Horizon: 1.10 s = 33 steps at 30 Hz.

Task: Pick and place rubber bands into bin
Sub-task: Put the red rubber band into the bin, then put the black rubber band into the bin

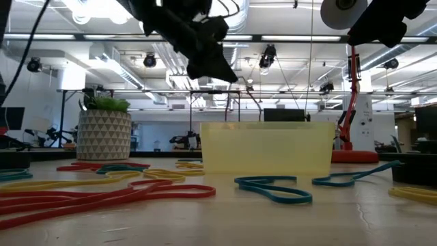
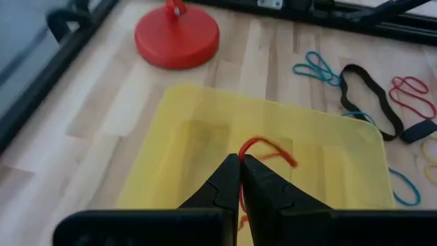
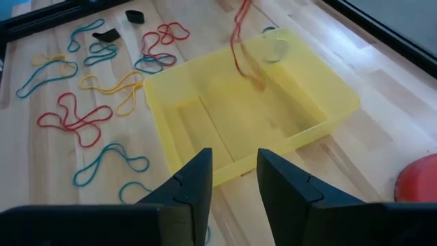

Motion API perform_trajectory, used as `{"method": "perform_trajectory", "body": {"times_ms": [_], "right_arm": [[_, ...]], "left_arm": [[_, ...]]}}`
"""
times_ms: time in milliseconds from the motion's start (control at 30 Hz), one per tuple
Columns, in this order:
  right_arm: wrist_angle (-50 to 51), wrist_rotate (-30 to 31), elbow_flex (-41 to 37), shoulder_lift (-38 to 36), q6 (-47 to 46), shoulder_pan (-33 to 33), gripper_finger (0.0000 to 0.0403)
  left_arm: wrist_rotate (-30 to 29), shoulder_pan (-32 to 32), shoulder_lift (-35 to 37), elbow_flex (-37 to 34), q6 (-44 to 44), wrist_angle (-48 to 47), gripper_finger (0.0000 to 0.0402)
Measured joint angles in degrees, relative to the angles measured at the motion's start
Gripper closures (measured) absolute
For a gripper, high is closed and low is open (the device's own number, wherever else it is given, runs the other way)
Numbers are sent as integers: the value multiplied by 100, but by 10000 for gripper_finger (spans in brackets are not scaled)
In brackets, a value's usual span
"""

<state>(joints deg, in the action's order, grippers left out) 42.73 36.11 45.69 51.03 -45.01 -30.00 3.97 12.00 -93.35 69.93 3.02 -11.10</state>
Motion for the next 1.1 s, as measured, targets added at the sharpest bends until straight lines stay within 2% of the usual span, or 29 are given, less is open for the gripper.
{"method": "perform_trajectory", "body": {"times_ms": [267, 500, 733, 800, 967, 1100], "right_arm": [[54, -276, 0, -2, -142, 0, 279], [116, -954, 0, -4, -197, 0, 253], [1232, -2136, -51, 11, -793, -180, 244], [1465, -2211, -115, 6, -886, -341, 247], [1312, -2110, -336, 97, -616, -617, 257], [731, -2098, -733, 356, -299, -681, 264]], "left_arm": [[220, -87, -531, 197, 224, -133, 399], [305, -98, -517, 231, 213, -143, 338], [461, -273, 107, 197, -94, -584, 295], [458, -354, 360, 166, -169, -696, 293], [184, -560, 930, 86, -177, -756, 292], [-78, -687, 1302, 18, -25, -793, 292]]}}
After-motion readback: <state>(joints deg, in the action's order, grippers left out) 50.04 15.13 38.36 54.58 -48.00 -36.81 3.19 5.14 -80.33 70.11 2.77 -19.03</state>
